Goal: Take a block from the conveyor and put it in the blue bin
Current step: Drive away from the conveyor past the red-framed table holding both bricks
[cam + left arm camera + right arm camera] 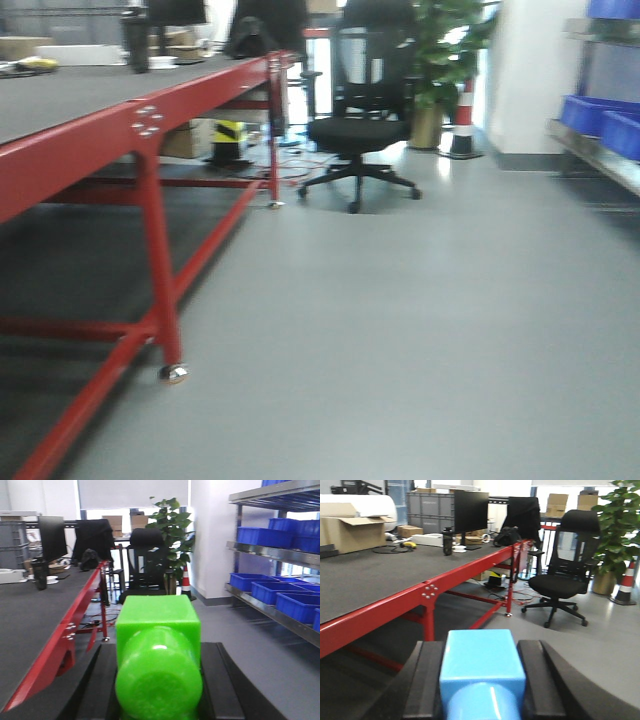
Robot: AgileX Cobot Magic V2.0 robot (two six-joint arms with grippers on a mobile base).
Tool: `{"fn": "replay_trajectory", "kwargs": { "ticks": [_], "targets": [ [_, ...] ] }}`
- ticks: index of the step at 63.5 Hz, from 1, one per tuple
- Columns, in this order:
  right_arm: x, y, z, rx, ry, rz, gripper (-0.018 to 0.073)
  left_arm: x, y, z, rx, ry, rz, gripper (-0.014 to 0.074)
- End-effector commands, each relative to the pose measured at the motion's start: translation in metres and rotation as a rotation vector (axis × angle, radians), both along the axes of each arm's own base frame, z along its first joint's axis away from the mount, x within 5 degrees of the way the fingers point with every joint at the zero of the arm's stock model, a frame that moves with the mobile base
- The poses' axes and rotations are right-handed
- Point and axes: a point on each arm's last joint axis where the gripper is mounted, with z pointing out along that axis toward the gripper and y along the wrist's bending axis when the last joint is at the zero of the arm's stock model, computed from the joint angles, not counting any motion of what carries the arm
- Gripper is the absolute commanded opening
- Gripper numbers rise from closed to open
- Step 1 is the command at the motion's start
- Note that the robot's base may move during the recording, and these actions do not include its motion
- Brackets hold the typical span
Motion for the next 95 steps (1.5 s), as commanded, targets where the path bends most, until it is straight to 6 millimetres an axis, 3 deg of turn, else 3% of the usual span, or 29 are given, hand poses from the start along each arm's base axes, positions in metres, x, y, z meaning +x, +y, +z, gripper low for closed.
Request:
{"fn": "replay_trajectory", "kwargs": {
  "ticks": [1, 95],
  "targets": [
    [-0.0014, -0.0008, 0.002, 0.004, -0.028, -0.002, -0.0161, -0.0013, 0.0, 0.0019, -0.007, -0.018, -0.004, -0.0111],
    [-0.0014, -0.0008, 0.0022, 0.004, -0.03, -0.002, -0.0161, -0.0013, 0.0, 0.0019, -0.007, -0.018, -0.004, -0.0111]
  ]
}}
